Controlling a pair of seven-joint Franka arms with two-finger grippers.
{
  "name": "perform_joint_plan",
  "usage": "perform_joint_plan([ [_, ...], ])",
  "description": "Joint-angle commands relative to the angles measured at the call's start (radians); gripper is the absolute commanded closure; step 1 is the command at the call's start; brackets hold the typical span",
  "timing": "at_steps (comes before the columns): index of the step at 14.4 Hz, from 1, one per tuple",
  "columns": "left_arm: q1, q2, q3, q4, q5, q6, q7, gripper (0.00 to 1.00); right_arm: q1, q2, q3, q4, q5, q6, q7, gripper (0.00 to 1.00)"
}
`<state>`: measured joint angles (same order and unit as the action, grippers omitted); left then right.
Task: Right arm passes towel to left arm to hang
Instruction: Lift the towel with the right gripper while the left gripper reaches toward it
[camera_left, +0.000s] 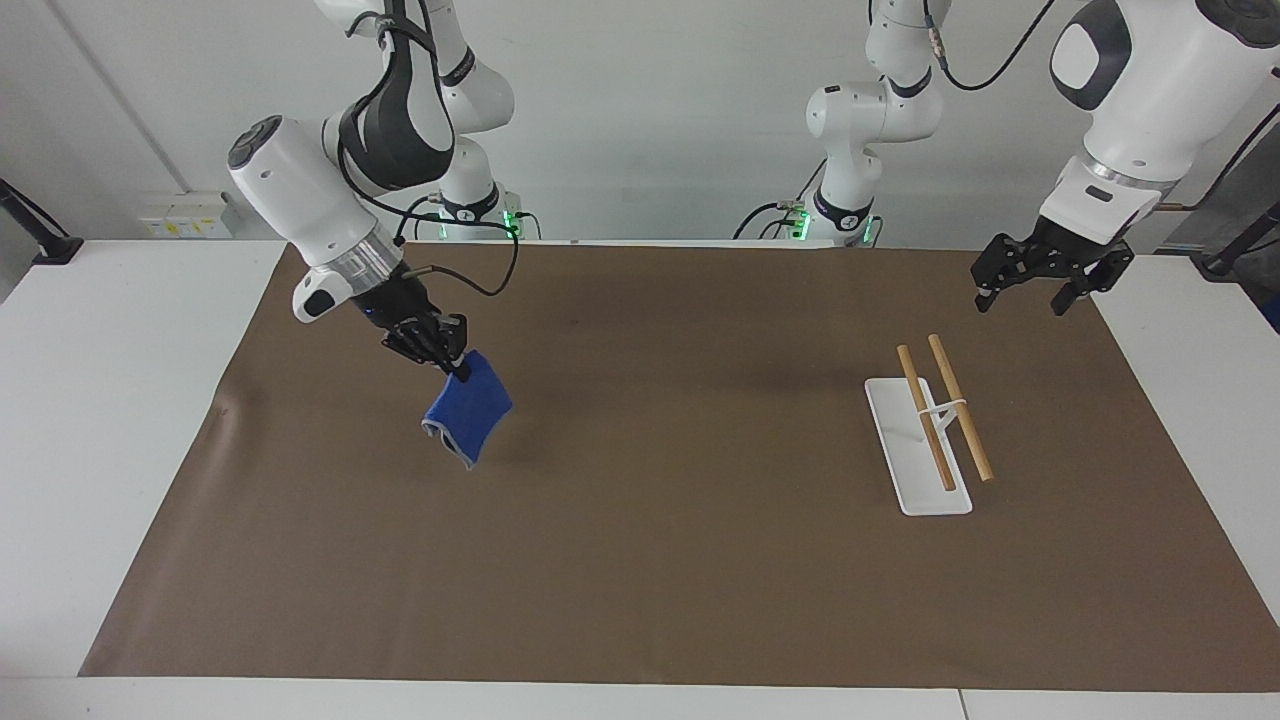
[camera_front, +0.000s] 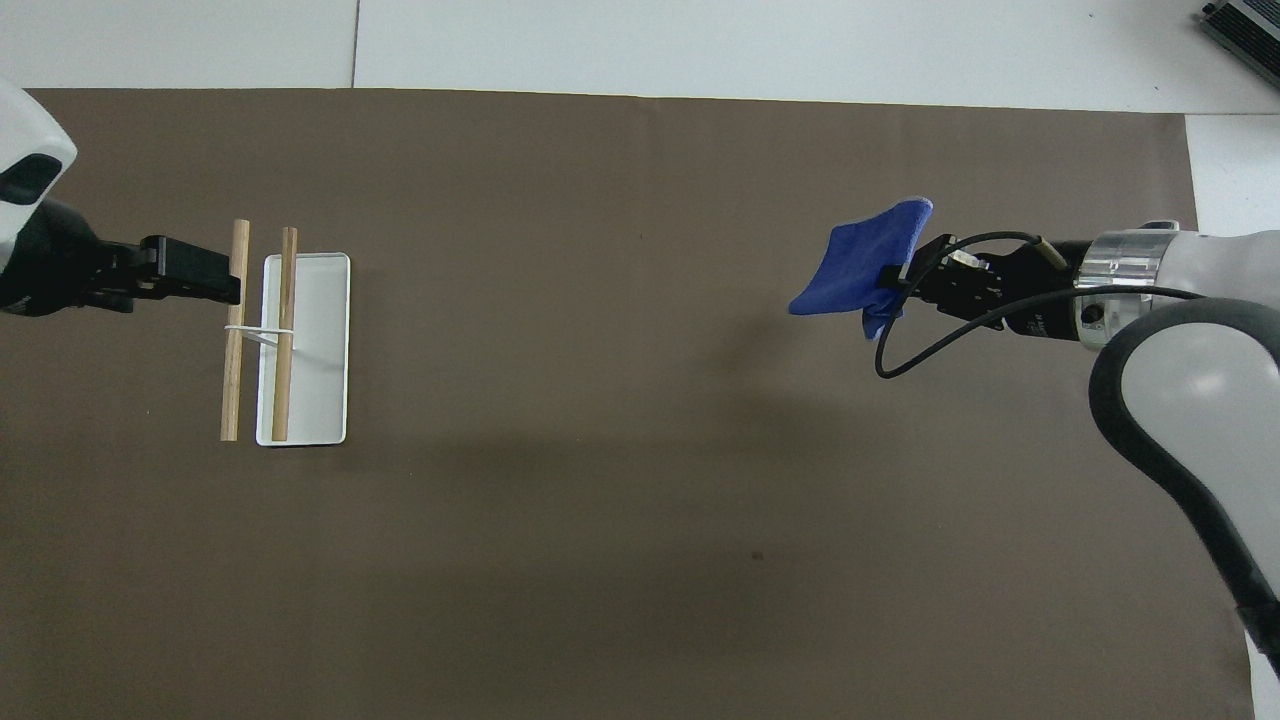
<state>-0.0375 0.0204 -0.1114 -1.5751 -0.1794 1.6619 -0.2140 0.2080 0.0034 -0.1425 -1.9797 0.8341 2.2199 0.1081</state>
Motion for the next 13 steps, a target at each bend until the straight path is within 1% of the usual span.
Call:
perform_joint_plan([
  [1,-0.007,-0.029,-0.053,-0.054,-0.113,0.105,-0.285,0.0,-0.004,0.012,0.044,0.013,0.159,0.064,0.087,1.0],
  [3,-0.005,-0.062,-0.111,-0.144,-0.188,0.259,-0.475,0.0,-0.004,0.012,0.078,0.012,0.244,0.107,0.133,1.0],
  [4,-0.005,-0.082,-0.149,-0.207,-0.225,0.363,-0.554,0.0,-0.004,0.013,0.092,0.01,0.296,0.116,0.157,1.0],
  [5,-0.007,-0.1,-0.181,-0.261,-0.256,0.466,-0.621,0.0,0.011,0.012,0.101,0.006,0.351,0.133,0.174,1.0],
  [7,-0.005,-0.12,-0.249,-0.344,-0.288,0.66,-0.761,0.0,0.066,0.012,0.101,-0.002,0.445,0.211,0.202,1.0],
  [10,-0.007,-0.103,-0.321,-0.374,-0.304,0.823,-0.921,0.0,0.16,0.012,0.101,-0.008,0.554,0.323,0.24,1.0],
  [13,-0.01,-0.059,-0.388,-0.396,-0.368,0.979,-0.975,0.0,0.232,0.012,0.101,-0.014,0.614,0.392,0.251,1.0],
])
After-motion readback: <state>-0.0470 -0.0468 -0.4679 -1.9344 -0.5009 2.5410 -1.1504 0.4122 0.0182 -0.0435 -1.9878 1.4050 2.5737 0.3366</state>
